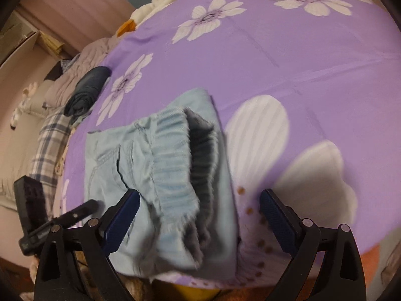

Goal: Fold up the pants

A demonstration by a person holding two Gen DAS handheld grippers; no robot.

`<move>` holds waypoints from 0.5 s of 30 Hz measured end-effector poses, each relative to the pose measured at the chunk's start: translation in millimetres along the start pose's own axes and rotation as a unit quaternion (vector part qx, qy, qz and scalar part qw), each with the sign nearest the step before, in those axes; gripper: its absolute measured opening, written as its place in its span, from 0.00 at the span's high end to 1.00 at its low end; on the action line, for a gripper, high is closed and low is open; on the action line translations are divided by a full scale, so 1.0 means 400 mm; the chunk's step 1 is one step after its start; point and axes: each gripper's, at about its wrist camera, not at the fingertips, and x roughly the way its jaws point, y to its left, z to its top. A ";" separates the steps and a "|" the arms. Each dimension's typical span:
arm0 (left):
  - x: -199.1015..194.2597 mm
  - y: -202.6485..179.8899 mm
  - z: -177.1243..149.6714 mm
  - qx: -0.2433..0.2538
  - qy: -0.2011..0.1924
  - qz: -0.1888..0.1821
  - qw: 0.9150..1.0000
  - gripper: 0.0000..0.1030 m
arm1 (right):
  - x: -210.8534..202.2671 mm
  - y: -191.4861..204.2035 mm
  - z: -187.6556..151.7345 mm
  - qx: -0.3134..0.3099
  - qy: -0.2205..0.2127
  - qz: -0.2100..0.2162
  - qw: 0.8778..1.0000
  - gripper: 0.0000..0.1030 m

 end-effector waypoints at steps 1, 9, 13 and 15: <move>0.007 -0.005 0.007 0.009 -0.003 0.002 1.000 0.36 | 0.013 0.005 0.008 -0.005 0.004 0.007 1.000 0.08; -0.005 -0.044 0.011 0.025 -0.013 0.019 0.999 0.76 | 0.019 0.036 0.008 -0.015 0.004 0.017 1.000 0.58; -0.052 -0.080 -0.006 0.047 -0.030 0.035 0.998 0.79 | -0.023 0.078 -0.015 -0.040 -0.024 0.009 0.999 0.62; -0.079 -0.089 -0.009 0.053 -0.041 0.036 0.997 0.79 | -0.043 0.096 -0.016 -0.050 -0.033 0.008 0.998 0.62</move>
